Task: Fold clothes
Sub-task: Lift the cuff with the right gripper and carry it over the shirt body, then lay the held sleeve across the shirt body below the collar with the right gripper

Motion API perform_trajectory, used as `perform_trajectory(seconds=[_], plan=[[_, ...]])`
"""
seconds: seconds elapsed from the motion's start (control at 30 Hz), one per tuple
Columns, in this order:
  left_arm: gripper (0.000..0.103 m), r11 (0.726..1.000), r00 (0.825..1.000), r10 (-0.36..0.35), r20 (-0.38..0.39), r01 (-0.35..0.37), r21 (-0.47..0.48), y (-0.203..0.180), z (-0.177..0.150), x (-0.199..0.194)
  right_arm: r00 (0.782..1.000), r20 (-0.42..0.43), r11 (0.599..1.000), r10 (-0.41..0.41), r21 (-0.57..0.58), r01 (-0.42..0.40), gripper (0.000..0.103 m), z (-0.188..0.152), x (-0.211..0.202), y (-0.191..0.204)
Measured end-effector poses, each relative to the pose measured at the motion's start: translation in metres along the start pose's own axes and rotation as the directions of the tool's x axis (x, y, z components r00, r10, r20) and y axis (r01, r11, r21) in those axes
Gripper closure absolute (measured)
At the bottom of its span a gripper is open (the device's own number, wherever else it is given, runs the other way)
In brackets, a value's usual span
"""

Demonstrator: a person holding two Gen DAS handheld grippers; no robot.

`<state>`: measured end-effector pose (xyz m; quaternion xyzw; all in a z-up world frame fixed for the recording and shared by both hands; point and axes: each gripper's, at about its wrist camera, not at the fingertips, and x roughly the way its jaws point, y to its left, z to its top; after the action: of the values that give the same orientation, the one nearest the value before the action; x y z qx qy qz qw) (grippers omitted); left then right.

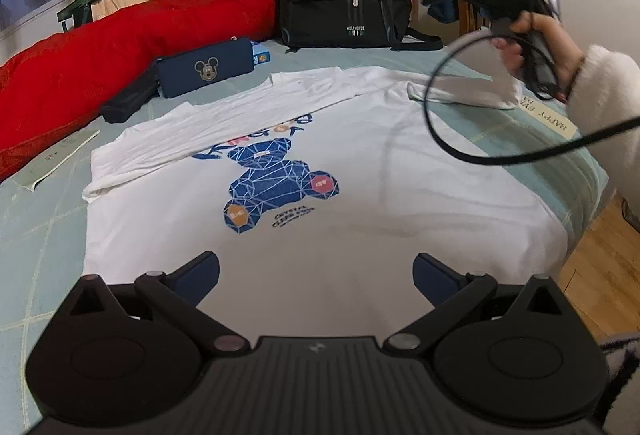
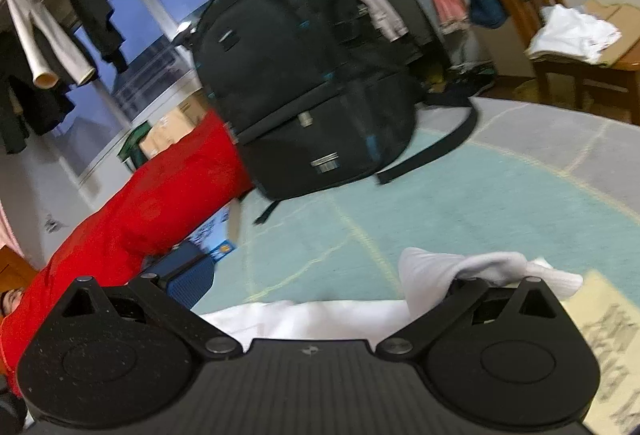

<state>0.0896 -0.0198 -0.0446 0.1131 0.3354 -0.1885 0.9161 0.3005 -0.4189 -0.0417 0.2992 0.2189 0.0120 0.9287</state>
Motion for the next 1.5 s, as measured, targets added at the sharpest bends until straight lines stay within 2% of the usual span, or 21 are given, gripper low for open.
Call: perform_trajectory(seconds=[0.53,0.97,1.5], plan=[[0.001,0.999,1.000,0.021,-0.021,-0.021,-0.035,0.024,-0.012,-0.014,0.984,-0.113,0.986,0.137,-0.076,-0.146,0.000,-0.033,0.068,0.115],[0.001,0.998,0.998,0.030,-0.053,-0.033,-0.059,0.032,-0.022,-0.017,0.949,-0.198,0.950,0.246,-0.145,-0.276,0.000,-0.067,0.090,0.195],[0.001,0.996,0.994,0.014,-0.108,-0.024,-0.087,0.035,-0.033,-0.006,0.901,-0.286,0.907,0.327,-0.175,-0.384,0.000,-0.096,0.105,0.255]])
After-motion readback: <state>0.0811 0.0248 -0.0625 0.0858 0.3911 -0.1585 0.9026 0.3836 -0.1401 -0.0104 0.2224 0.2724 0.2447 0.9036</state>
